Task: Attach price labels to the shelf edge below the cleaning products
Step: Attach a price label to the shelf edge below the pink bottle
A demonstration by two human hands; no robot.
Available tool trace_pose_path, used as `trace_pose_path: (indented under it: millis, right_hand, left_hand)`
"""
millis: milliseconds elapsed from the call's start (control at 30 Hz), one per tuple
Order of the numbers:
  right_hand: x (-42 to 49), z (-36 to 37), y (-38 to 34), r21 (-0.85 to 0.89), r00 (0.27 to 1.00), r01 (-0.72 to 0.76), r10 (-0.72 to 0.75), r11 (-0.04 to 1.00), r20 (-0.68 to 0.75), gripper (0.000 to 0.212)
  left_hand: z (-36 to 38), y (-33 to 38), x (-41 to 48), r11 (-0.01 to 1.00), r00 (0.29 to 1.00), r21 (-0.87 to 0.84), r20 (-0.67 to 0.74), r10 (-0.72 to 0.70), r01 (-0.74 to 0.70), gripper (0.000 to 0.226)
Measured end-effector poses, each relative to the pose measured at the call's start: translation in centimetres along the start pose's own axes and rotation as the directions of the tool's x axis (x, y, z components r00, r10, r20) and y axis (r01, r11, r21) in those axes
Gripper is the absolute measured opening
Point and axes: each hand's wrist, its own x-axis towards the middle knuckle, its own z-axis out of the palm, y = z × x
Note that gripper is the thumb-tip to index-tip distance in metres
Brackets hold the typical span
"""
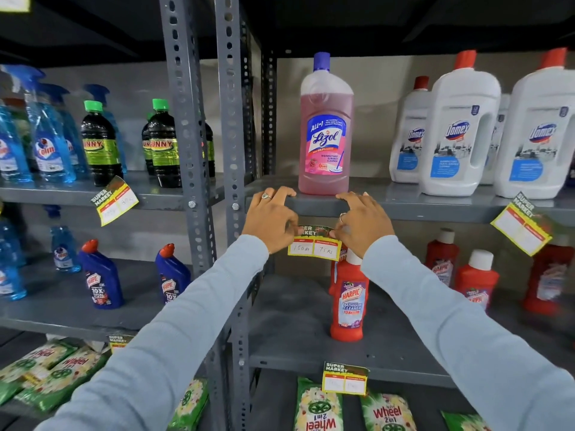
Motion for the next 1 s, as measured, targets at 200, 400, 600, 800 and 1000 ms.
trace_pose_path:
  millis: [200,400,600,800,1000]
  right_hand:
    - [1.3,-2.3,0.5,0.230,0.998,-0.033,0.020,0.973,0.059,0.022]
    - [2.2,-2.6,0.2,0.285,0.992,-0.113,0.092,0.952,0.084,0.021]
    - [2.8,-2.2,0.0,0.257,0.985,-0.173,0.166,0.951,0.051,0.023]
    - [3.0,-1.9,0.7,0.318,0.962,-0.250,0.272,0.914,-0.027,0.031]
    - [2.5,-1.5,0.4,0.389,0.949,-0.238,0.298,0.890,-0.100,0.024]
  left_hand:
    - [-1.6,-0.9,2.2,0.980,0.999,-0.193,0.041,-0.032,0.039,0.020]
    - [-1.9,-0.9,3.5,0.977,0.996,-0.202,0.074,-0.054,0.068,0.025]
    - [-1.2,-1.0,3.2,0.979,0.998,-0.191,0.015,-0.068,0.070,0.033]
    - [-0.3,-0.4,2.2,0.967,0.989,-0.233,-0.084,-0.125,0.102,0.029]
    - [0.1,0.7,2.4,0.937,0.971,-0.280,-0.060,-0.232,0.207,0.049]
